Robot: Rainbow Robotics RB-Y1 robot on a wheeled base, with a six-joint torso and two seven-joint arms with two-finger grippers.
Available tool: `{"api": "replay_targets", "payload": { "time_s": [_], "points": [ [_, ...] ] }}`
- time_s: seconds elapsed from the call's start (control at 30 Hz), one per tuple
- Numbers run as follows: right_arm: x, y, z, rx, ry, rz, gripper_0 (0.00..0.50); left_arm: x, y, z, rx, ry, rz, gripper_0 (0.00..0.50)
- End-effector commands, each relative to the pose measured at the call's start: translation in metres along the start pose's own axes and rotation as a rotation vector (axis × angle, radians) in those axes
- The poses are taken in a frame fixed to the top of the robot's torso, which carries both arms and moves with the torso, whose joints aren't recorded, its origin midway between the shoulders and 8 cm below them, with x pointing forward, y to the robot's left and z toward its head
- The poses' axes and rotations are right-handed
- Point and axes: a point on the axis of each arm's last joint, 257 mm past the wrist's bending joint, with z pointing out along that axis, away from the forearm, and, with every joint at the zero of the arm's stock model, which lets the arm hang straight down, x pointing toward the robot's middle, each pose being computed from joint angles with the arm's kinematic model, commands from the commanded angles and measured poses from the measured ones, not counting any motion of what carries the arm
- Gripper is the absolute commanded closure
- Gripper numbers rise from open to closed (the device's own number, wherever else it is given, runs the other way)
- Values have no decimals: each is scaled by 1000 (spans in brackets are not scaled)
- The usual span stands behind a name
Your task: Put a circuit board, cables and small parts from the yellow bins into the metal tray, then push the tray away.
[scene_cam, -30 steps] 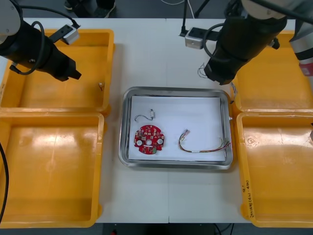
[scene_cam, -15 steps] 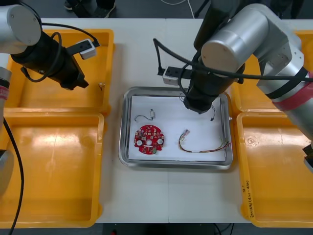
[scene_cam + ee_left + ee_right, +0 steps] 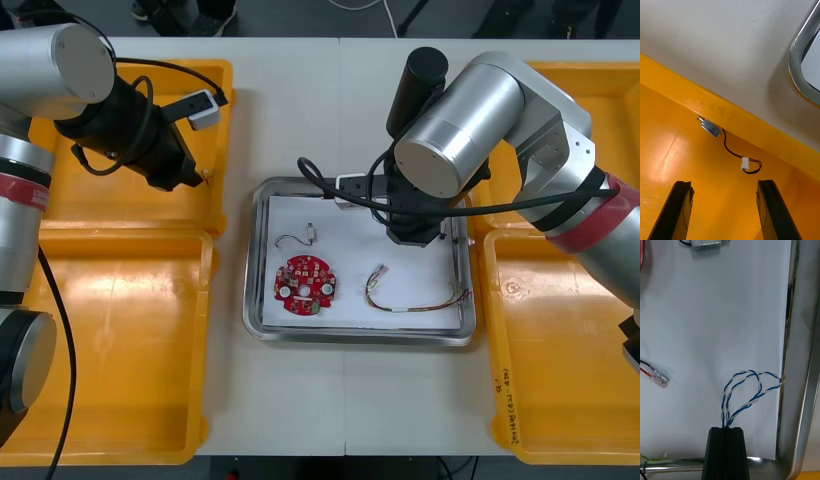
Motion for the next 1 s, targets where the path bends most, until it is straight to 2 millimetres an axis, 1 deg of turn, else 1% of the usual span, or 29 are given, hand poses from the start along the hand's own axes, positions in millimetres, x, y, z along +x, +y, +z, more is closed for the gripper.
{"api": "replay_targets", "payload": {
  "time_s": [0.03,0.23,0.33,0.57,0.73,0.8,0.87,0.9,0.93,0.97,1.0],
  "points": [
    [0,2,2,23,-15,-105,500,-12,-7,4,1,-8,124,0],
    [9,12,17,9,-36,-87,500,-16,-12,8,7,-8,127,0],
    [12,16,25,9,-47,-79,500,-14,-15,12,14,1,128,0],
    [11,15,31,28,-65,-75,500,-16,-19,26,14,0,139,0],
    [7,14,32,36,-82,-70,500,-18,-19,26,14,-5,141,0],
    [7,13,32,43,-81,-71,485,-18,-21,27,17,-4,144,0],
    [6,13,31,44,-83,-73,419,-17,-21,27,18,-1,145,0],
    [6,13,32,42,-81,-71,410,-17,-21,27,18,-1,144,13],
    [6,13,32,41,-81,-69,314,-17,-21,27,19,-2,143,90],
    [5,14,32,41,-84,-69,230,-17,-21,27,18,-1,145,231],
    [5,14,32,41,-84,-69,206,-17,-21,27,19,-3,142,273]
  ]
}}
